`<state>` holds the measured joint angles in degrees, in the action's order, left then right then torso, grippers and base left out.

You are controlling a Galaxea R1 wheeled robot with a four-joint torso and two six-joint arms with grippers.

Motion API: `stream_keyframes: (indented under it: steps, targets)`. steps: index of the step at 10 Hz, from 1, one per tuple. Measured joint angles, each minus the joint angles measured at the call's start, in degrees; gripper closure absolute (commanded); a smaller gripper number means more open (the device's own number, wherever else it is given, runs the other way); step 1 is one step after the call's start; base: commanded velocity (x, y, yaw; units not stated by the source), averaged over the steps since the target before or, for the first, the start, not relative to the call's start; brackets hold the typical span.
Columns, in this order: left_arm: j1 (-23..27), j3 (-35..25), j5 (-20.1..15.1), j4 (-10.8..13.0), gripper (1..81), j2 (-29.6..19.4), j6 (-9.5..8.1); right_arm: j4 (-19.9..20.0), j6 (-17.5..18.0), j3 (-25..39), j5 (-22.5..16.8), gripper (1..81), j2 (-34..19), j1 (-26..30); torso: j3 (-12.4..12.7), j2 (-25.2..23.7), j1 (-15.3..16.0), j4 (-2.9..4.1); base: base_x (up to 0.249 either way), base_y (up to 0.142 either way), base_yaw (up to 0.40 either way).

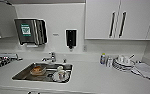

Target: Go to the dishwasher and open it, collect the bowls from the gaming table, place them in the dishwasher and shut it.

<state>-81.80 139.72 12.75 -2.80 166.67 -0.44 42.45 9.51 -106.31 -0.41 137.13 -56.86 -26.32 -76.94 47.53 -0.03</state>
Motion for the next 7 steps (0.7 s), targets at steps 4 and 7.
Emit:
stream_keyframes:
  steps: [4,7]
  targets:
    - [-0.9,0.0,-0.2,0.0,1.0,0.0,0.02,-0.3,0.6,-1.1,0.4,1.0,0.8,-1.4,0.0,-0.1,-0.1,-0.02,-0.066,0.000,0.000]
    - [-0.7,0.0,0.0,0.0,1.0,0.0,0.02,-0.1,1.1,-1.1,-1.0,1.0,0.9,-3.5,0.0,-0.1,-0.1,-0.02,-0.065,0.000,0.000]
